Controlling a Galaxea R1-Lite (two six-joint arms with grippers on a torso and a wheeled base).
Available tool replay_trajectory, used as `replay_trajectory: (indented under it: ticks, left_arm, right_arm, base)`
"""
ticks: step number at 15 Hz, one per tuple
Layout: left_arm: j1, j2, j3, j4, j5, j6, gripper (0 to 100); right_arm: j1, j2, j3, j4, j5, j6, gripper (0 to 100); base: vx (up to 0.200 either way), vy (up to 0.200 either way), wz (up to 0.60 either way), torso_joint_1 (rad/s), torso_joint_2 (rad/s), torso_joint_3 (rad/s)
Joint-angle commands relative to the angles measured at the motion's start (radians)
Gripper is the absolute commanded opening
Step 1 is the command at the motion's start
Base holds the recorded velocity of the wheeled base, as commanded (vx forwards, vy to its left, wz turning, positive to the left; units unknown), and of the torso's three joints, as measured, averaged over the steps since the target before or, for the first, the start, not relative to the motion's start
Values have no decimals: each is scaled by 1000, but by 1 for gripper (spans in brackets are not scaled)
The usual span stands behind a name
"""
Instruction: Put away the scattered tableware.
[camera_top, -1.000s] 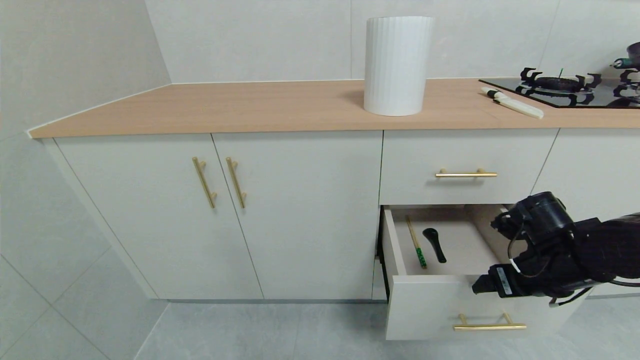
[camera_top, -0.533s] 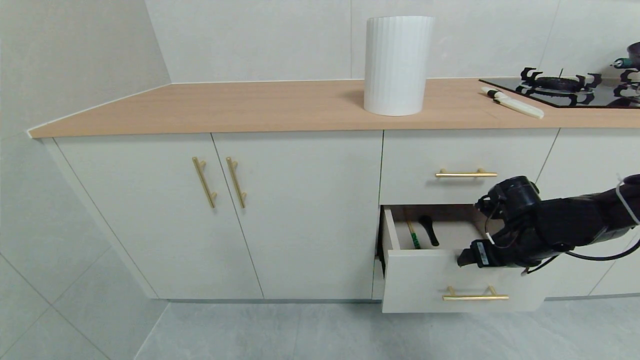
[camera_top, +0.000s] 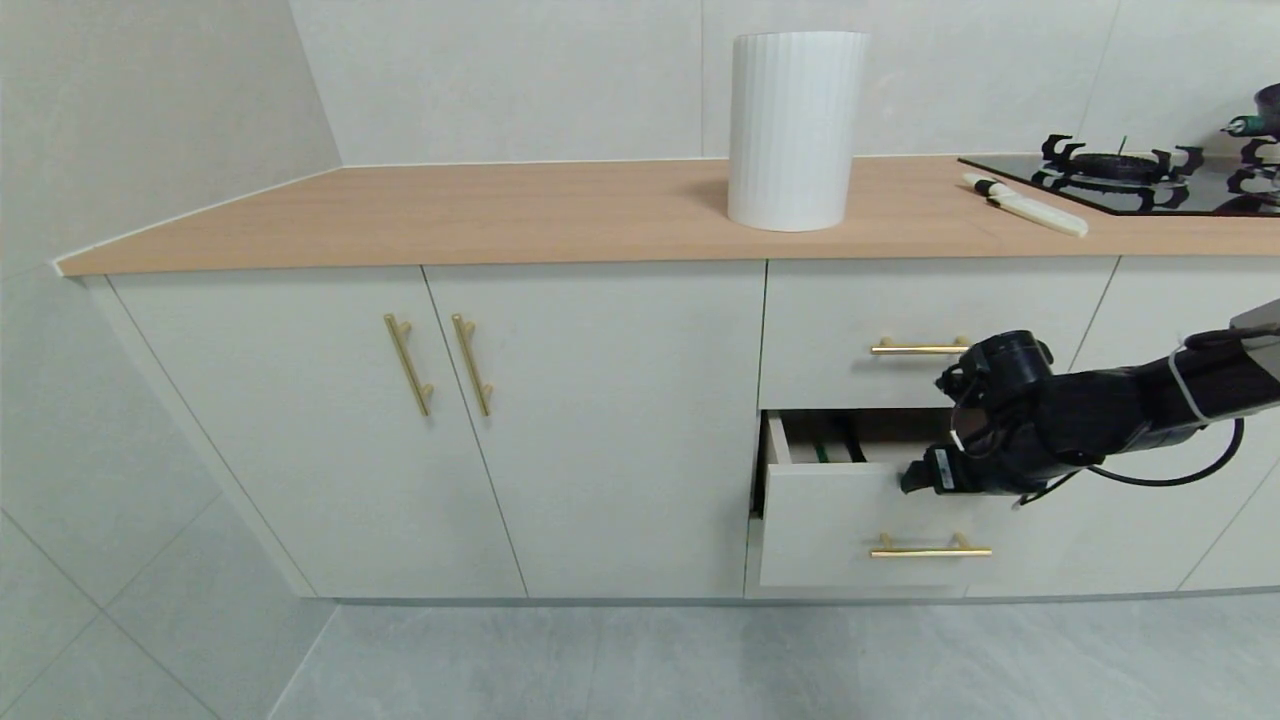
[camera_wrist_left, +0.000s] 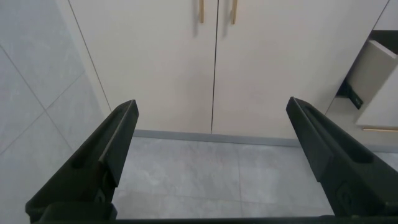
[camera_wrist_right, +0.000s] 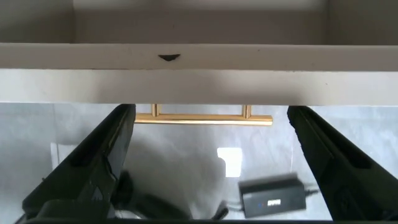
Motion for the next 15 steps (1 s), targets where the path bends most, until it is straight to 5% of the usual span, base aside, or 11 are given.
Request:
replay_trajectory:
  ticks: [1,15]
  left_arm:
    - [0,0,0,0,0,0,100]
    - [0,0,0,0,0,0,100]
  right_arm:
    - [-1,40,-58,-1,0,-4,100]
    - [-79,131,-152,-138,-10,4,100]
  base:
    - [0,0,0,0,0,0]
    - [0,0,0,0,0,0]
